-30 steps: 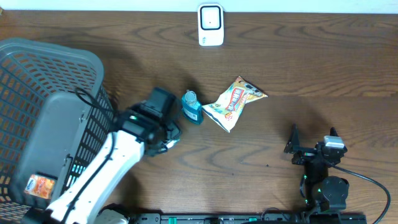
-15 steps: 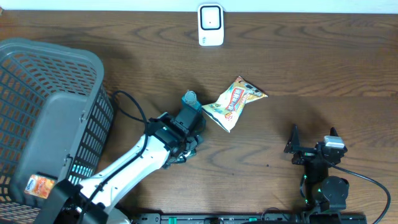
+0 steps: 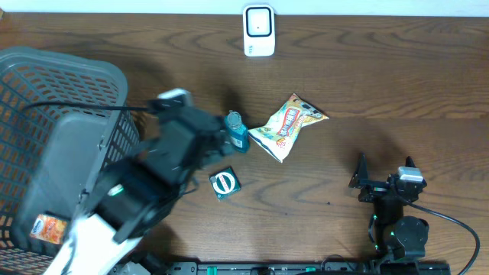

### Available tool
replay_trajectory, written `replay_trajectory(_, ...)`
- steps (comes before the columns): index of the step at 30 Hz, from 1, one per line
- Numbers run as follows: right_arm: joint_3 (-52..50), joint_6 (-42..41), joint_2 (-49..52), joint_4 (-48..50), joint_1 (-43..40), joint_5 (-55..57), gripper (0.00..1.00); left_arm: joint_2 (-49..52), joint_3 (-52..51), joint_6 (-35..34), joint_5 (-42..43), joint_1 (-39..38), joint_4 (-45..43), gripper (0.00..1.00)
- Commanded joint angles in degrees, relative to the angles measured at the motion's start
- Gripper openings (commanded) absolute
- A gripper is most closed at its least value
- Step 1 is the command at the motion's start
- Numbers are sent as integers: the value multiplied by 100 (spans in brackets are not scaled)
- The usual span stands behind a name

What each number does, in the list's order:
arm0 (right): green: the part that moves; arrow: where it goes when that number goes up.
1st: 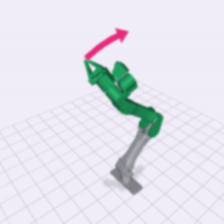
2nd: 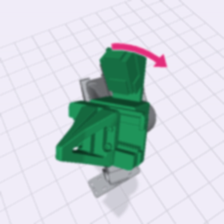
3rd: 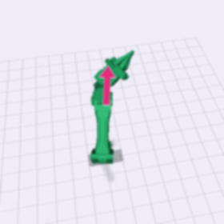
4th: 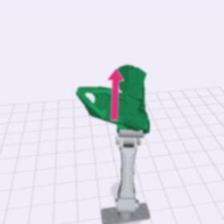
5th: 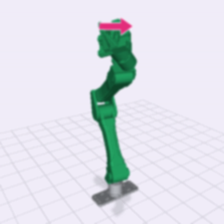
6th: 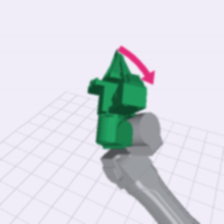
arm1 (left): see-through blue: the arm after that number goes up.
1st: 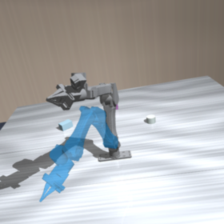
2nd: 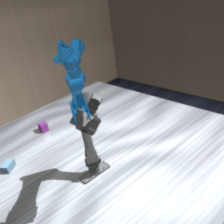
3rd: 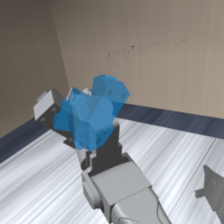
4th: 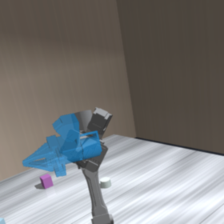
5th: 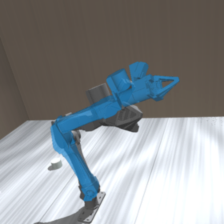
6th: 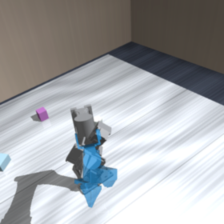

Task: Scan the item barcode
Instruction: 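Carry the green box out and set it down near the teal bottle, then reach the left gripper into the basket and grasp the mint-green wipes pack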

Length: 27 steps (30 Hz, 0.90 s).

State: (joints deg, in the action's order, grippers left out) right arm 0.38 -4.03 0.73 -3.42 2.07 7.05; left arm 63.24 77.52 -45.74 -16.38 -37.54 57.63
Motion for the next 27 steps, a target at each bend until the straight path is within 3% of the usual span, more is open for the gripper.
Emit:
replay_trajectory(1, -7, 48, -24, -24, 61, -13, 99, -184, 625, 302, -1703, 389, 343, 98)
replay_trajectory(5, -7, 48, -24, -24, 61, -13, 99, -243, 1300, 660, -2052, 1419, 533, 98)
replay_trajectory(8, -7, 48, -24, -24, 61, -13, 99, -225, 1552, 734, -1941, 2839, 531, 98)
replay_trajectory(16, -7, 48, -24, -24, 61, -13, 99, 713, 1545, 734, 439, 6011, 1392, 98)
replay_trajectory(20, -7, 48, -24, -24, 61, -13, 99, 1679, 1541, 737, 1088, 6824, 2013, 98)
replay_trajectory(27, -7, 48, -24, -24, 61, -13, 99, 3355, 1091, 826, 1080, 7090, 2522, 98)
